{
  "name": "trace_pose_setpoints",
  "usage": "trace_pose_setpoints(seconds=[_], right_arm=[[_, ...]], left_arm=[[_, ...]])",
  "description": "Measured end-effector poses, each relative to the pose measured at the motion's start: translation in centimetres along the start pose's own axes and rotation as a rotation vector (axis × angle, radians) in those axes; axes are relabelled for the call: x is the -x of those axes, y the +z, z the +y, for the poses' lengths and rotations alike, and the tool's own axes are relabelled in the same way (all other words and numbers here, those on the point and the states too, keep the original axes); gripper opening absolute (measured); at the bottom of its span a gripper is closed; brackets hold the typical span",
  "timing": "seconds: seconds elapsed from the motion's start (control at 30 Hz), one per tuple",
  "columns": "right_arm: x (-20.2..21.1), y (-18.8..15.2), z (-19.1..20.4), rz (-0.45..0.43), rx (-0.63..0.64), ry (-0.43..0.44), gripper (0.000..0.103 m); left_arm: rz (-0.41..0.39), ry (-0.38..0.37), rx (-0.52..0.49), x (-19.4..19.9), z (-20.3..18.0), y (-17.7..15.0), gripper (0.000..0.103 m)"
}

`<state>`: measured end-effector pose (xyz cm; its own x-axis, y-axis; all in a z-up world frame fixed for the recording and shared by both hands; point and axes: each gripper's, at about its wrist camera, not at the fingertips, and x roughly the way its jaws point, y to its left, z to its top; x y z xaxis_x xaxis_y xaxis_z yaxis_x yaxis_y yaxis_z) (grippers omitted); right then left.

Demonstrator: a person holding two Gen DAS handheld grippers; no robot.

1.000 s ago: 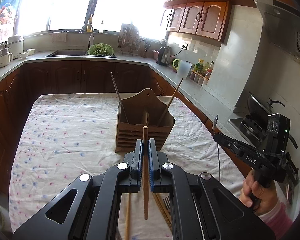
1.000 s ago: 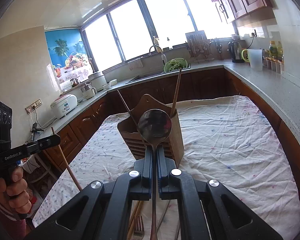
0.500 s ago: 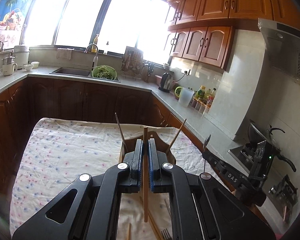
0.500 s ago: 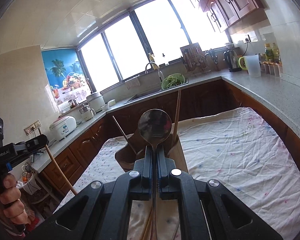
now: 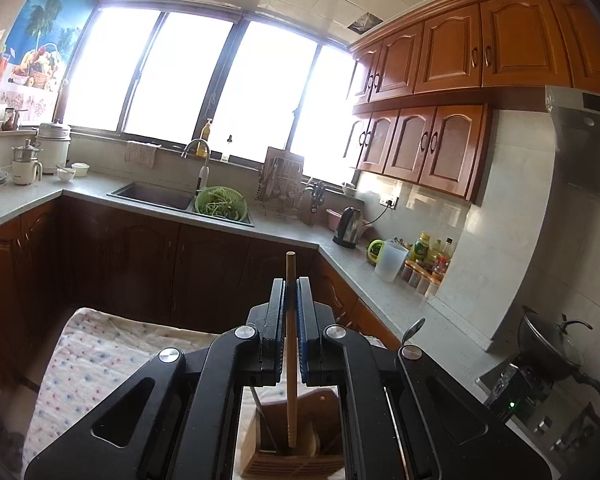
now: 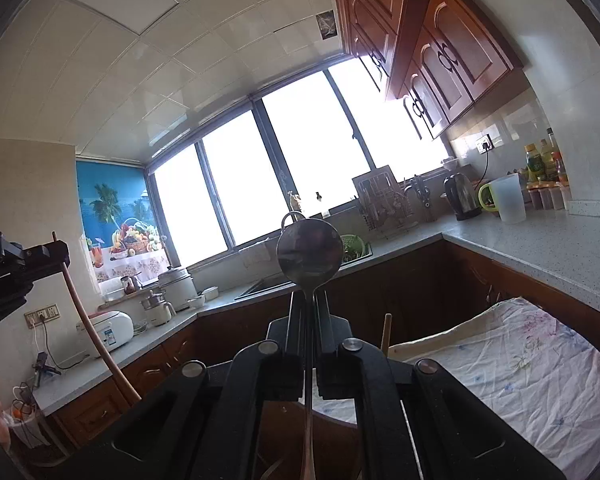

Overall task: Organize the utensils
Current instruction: 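Lift the chopstick and spoon and lower them into the wooden holder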

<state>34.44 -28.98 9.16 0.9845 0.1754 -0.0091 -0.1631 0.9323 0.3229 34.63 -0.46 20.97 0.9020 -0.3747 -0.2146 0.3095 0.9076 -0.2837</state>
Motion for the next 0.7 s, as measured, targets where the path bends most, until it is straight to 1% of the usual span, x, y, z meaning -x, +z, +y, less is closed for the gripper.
trace_pose_setpoints(seconds=[0.07,0.13,0.2,0.37,0.47,0.5,0.57,0.67,0.7], right_arm=[[-0.7,-0.6,-0.2,-0.026,0.005,-0.016,0.004],[-1.3,-1.5,-0.4,-0.029,0.003,-0.033,0.004],[-1.4,-2.8,-0.4,-0.036,0.019,-0.047,0.004],[-0.9,-5.2,-0.1,-0.019,0.063,-0.046,0.004],[-0.4,-5.9,0.1,0.014,0.091,-0.055,0.004],[-0.1,-6.0,0.2,0.009,0.105,-0.062,0.004],[0.2,-5.7,0.2,0.021,0.127,-0.071,0.004],[1.0,-5.2,0.3,0.032,0.15,-0.06,0.004],[1.2,-5.1,0.2,0.034,0.158,-0.06,0.004]], left_arm=[[0.0,0.011,-0.002,-1.2,0.1,-0.6,0.004],[0.01,0.02,0.004,-2.3,0.5,-1.7,0.004],[0.035,0.033,0.01,-3.2,0.9,-3.2,0.004],[0.081,0.045,0.022,-4.5,1.5,-6.4,0.004],[0.106,0.049,0.026,-4.8,1.9,-7.8,0.004],[0.113,0.052,0.026,-5.0,2.0,-8.2,0.004],[0.127,0.056,0.023,-5.1,2.2,-8.9,0.004],[0.126,0.055,0.021,-5.2,2.5,-9.9,0.004],[0.139,0.055,0.025,-5.3,2.6,-10.2,0.004]])
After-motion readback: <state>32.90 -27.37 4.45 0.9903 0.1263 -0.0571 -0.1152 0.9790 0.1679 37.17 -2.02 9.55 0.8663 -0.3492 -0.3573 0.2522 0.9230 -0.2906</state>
